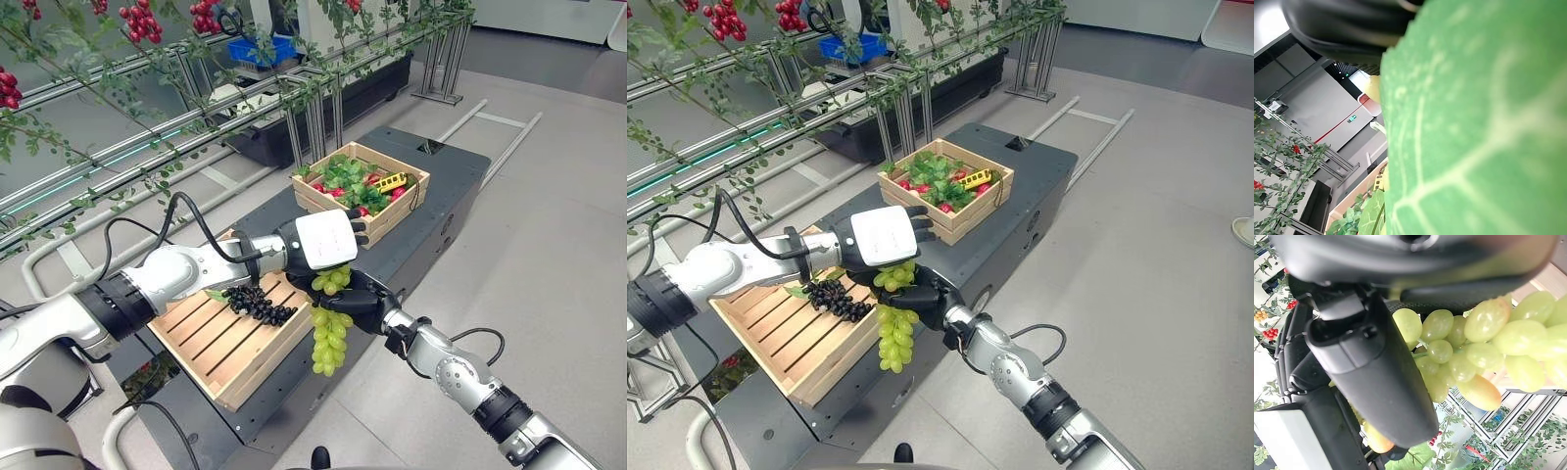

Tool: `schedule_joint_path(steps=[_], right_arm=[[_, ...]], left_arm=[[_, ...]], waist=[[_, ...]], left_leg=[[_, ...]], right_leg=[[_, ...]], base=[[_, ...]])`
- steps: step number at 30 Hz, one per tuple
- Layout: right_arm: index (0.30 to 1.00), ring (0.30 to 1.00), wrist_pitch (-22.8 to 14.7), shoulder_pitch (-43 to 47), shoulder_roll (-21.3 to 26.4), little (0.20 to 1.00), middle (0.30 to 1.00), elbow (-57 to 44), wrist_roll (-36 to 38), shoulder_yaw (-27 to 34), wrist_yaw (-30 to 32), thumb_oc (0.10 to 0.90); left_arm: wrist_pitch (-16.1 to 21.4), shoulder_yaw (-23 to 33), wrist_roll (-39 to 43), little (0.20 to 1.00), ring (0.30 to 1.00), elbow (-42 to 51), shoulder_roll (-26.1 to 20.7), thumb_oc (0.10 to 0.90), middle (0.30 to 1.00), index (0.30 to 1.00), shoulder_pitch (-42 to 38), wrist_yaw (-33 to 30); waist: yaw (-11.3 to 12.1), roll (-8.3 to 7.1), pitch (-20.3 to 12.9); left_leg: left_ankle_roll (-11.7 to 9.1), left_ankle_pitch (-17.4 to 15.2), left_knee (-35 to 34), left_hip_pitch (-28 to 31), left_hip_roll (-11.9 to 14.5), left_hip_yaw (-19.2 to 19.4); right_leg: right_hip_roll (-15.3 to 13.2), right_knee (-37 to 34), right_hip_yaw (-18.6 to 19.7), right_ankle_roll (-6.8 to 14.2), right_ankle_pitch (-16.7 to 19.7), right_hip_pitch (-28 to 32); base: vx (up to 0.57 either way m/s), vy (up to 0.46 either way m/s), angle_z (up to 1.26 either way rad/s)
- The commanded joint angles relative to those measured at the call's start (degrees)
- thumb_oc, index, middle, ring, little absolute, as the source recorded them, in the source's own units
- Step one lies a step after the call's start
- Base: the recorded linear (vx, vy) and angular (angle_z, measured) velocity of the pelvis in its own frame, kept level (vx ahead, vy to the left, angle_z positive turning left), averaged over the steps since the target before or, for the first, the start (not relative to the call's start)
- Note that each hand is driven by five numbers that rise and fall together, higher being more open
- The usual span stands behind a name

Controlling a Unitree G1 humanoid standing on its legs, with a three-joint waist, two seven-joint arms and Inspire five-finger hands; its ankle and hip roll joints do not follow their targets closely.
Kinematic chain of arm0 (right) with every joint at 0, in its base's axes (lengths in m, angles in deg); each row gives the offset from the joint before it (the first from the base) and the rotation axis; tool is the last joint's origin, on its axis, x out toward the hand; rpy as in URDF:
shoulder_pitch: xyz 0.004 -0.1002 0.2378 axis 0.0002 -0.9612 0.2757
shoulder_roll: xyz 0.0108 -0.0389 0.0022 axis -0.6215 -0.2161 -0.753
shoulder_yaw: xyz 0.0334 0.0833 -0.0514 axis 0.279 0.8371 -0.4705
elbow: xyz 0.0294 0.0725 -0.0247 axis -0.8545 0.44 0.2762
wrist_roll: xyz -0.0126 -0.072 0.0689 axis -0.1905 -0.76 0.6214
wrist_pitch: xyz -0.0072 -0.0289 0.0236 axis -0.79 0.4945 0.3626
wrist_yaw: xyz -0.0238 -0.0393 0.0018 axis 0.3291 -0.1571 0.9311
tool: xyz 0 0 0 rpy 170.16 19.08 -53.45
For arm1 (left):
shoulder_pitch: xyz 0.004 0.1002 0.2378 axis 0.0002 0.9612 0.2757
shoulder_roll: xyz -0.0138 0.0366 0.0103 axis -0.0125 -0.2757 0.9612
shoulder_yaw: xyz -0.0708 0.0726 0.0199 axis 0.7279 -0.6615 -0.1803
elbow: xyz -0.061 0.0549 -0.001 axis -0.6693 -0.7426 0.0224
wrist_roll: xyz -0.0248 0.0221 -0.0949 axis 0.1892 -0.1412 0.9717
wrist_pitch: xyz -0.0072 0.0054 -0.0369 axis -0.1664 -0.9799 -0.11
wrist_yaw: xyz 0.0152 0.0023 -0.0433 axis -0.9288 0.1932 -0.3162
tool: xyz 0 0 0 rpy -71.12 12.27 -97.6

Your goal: Pick up the fruits from the basket on one side to the basket on the other side

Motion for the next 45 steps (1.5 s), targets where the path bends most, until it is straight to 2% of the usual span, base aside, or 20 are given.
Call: schedule_joint_path(steps=[1, 7, 11, 15, 21, 24, 27, 28, 31, 33, 45], right_arm=[[0.3, 0.3, -8.25, 1.99, -2.96, 0.3, 0.3, -4.06, 3.78, 6.54, -2.01, 0.4], [0.3, 0.3, -8.38, 2.31, -3.38, 0.3, 0.3, -3.9, 3.63, 6.16, -1.3, 0.4], [0.3, 0.3, -8.47, 2.44, -3.55, 0.3, 0.3, -2.91, 3.42, 6.03, -1.77, 0.4], [0.3, 0.3, -8.38, 2.36, -3.46, 0.3, 0.3, -3.04, 3.39, 5.93, -1.66, 0.4], [0.3, 0.3, -8.38, 2.31, -3.79, 0.3, 0.3, -2.67, 3.16, 5.7, -1.19, 0.4], [0.3, 0.3, -8.38, 2.39, -4.17, 0.3, 0.3, -2.48, 2.92, 5.66, -0.91, 0.4], [0.3, 0.3, -8.11, 2.12, -4.09, 0.3, 0.3, -2.57, 2.73, 5.96, -0.95, 0.4], [0.3, 0.3, -7.96, 2.04, -4.02, 0.3, 0.3, -2.44, 2.72, 6.14, -1.14, 0.4], [0.3, 0.3, -7.96, 1.93, -4.06, 0.3, 0.3, -2.27, 2.66, 6.23, -1.28, 0.4], [0.3, 0.3, -7.93, 1.95, -4.59, 0.3, 0.3, -2.27, 2.25, 6.0, -0.84, 0.4], [0.3, 0.3, -7.98, 2.17, -5.18, 0.3, 0.3, -2.06, -1.2, 5.73, 0.59, 0.4]], left_arm=[[-21.83, 7.73, -4.6, 0.9, 0.9, -21.98, -4.23, 0.8, 0.9, 0.9, -5.08, 7.74], [-23.29, 7.3, -5.17, 0.9, 0.9, -26.32, -3.14, 0.8, 0.9, 0.9, -5.37, 7.72], [-25.0, 6.58, -8.76, 0.9, 0.9, -28.76, -2.44, 0.8, 0.9, 0.9, -6.26, 9.42], [-28.67, 6.49, -10.05, 0.9, 0.9, -30.2, -1.99, 0.8, 0.9, 0.9, -6.26, 11.69], [-36.84, 7.31, -11.33, 0.9, 0.9, -32.75, -0.32, 0.8, 0.9, 0.9, -5.72, 16.5], [-37.37, 7.95, -11.5, 0.9, 0.9, -33.12, 0.62, 0.8, 0.9, 0.9, -5.41, 15.56], [-39.53, 8.17, -12.53, 0.9, 0.9, -32.93, 1.13, 0.8, 0.9, 0.9, -5.42, 17.33], [-41.96, 8.36, -14.06, 0.9, 0.9, -33.33, 1.38, 0.8, 0.9, 0.9, -5.41, 19.92], [-44.86, 8.59, -16.24, 0.9, 0.9, -33.74, 1.47, 0.8, 0.9, 0.9, -5.32, 24.25], [-47.65, 8.86, -19.64, 0.9, 0.9, -34.53, 2.54, 0.8, 0.9, 0.9, -5.17, 29.41], [-51.0, 9.37, -26.75, 0.9, 0.9, -35.96, 5.56, 0.8, 0.9, 0.9, -5.23, 41.57]], waist=[[0.4, -0.6, -3.7], [0.25, -0.48, -3.38], [0.11, -0.36, -3.36], [0.0, -0.44, -3.25], [-0.16, -0.62, -3.07], [-0.17, -0.68, -3.04], [-0.2, -0.77, -3.05], [-0.25, -0.83, -3.1], [-0.22, -0.89, -3.1], [-0.27, -0.99, -3.04], [-0.59, -1.04, -2.82]], left_leg=[[-2.54, -5.22, 0.04, 1.53, 1.89, -1.04], [-2.49, -5.22, 0.04, 1.68, 1.81, -0.98], [-2.56, -5.2, 0.04, 1.65, 1.83, -0.94], [-2.58, -5.24, 0.04, 1.67, 1.75, -1.0], [-2.61, -5.23, 0.04, 1.71, 1.73, -1.03], [-2.61, -5.26, 0.04, 1.68, 1.69, -1.15], [-2.61, -5.26, 0.04, 1.64, 1.68, -1.14], [-2.6, -5.25, 0.04, 1.57, 1.67, -1.12], [-2.65, -5.25, 0.04, 1.56, 1.67, -1.12], [-2.62, -5.27, 0.04, 1.62, 1.65, -1.23], [-2.55, -5.46, 0.04, 1.85, 1.52, -1.44]], right_leg=[[-0.38, -0.38, 0.13, -3.26, 4.43, -3.34], [-0.39, -0.29, 0.2, -3.25, 4.45, -3.33], [-0.39, -0.2, 0.28, -3.23, 4.44, -3.42], [-0.4, -0.13, 0.39, -3.2, 4.4, -3.46], [-0.27, -0.08, 0.57, -3.32, 4.42, -3.54], [-0.28, -0.07, 0.59, -3.33, 4.36, -3.55], [-0.25, -0.25, 0.59, -3.33, 4.42, -3.48], [-0.21, -0.34, 0.63, -3.31, 4.47, -3.51], [-0.2, -0.34, 0.65, -3.3, 4.46, -3.49], [-0.15, -0.22, 0.74, -3.33, 4.41, -3.55], [-0.04, 0.1, 1.11, -3.43, 4.19, -3.66]], base=[[0.0, 0.0, 0.0], [0.0, 0.0, 0.0], [0.0, 0.0, 0.0], [0.0, 0.0, 0.0], [0.0, 0.0, 0.0], [0.0, 0.0, 0.0], [0.0, 0.0, 0.0], [0.0, 0.0, 0.0], [0.0, 0.0, 0.0], [0.0, 0.0, 0.0], [0.0, 0.0, 0.0]])
